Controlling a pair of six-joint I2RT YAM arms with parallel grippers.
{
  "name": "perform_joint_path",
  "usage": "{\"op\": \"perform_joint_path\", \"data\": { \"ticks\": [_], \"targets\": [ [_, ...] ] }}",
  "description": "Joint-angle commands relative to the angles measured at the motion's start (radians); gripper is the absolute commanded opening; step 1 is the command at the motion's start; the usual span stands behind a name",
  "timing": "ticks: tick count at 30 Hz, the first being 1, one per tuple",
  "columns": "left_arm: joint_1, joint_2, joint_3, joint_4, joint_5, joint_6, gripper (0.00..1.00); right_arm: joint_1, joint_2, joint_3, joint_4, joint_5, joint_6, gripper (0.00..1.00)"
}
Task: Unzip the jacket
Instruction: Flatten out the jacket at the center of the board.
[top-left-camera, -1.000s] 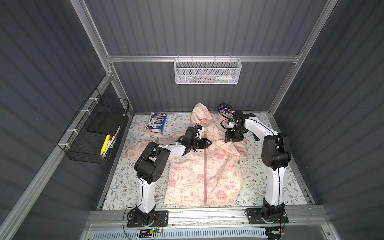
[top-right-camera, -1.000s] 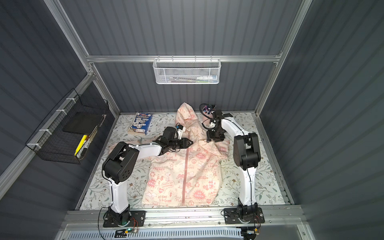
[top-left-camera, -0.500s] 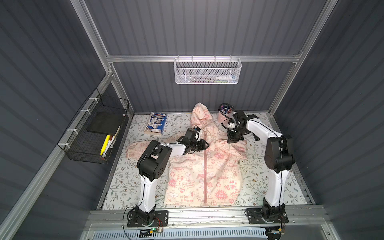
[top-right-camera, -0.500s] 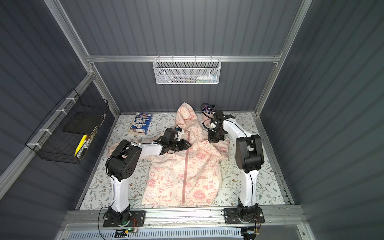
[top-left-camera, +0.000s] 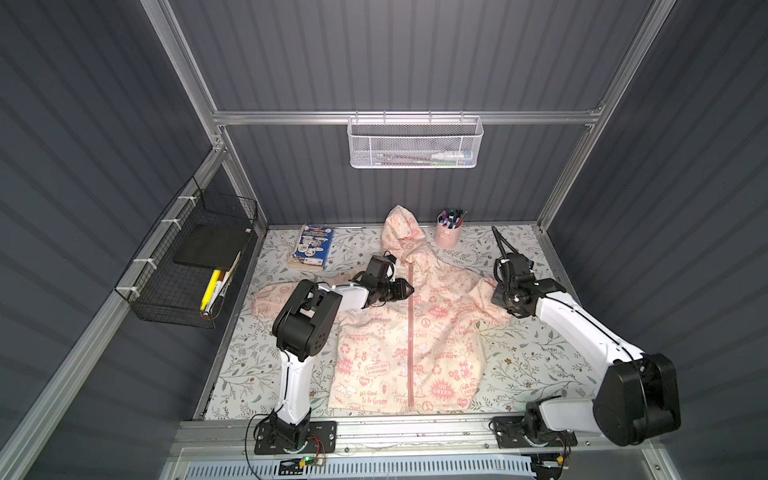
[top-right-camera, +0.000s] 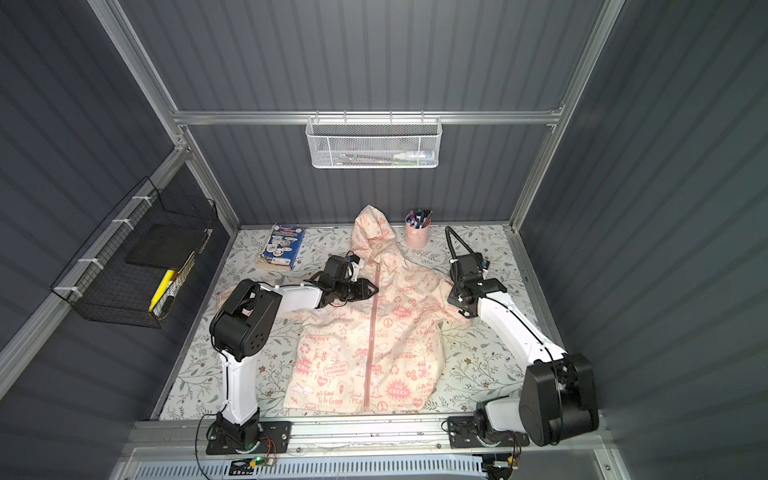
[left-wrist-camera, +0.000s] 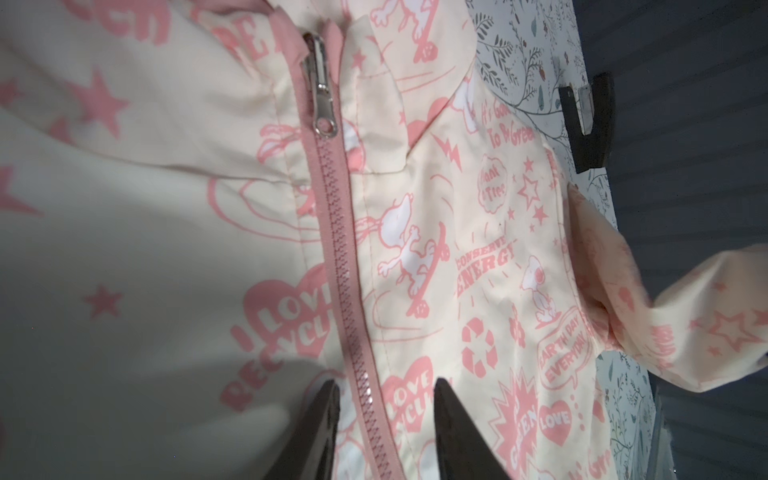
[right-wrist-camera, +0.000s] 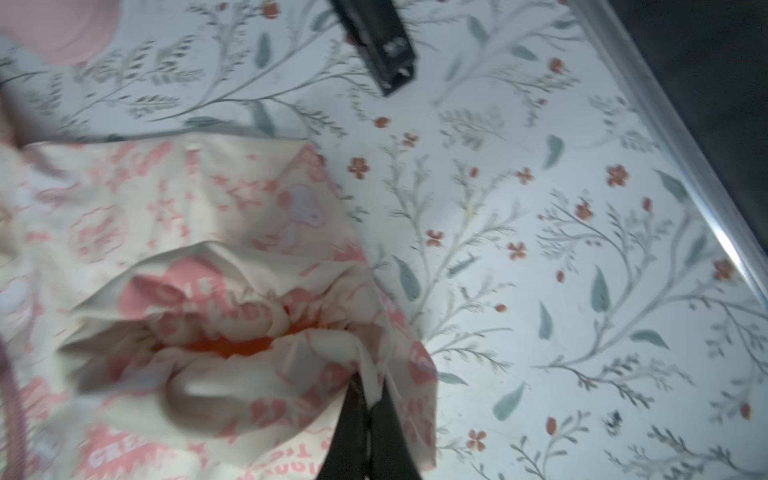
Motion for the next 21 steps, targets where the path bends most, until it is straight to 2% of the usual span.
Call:
{"op": "perform_joint_path", "data": {
  "ticks": [1, 8, 16, 17, 21],
  "targets": [
    [0.012, 0.023, 0.031, -0.038, -0.002, 0.036, 0.40, -0.032, -0.036, -0.046, -0.021, 0.191, 0.203, 0.00],
    [0.036, 0.015, 0.033, -0.062, -0.014, 0.047, 0.40, -0.177, -0.010, -0.048, -0.004, 0.204, 0.192, 0.00],
    [0.053, -0.006, 0.019, -0.068, -0.017, 0.053, 0.40, -0.302, 0.078, -0.032, -0.074, 0.193, 0.260, 0.00],
    [0.055, -0.012, 0.018, -0.067, -0.014, 0.053, 0.40, -0.311, 0.085, -0.032, -0.077, 0.190, 0.260, 0.03],
    [0.074, -0.075, 0.014, -0.048, 0.026, 0.054, 0.42, -0.342, 0.097, -0.015, -0.133, 0.192, 0.301, 0.59]
  ]
}}
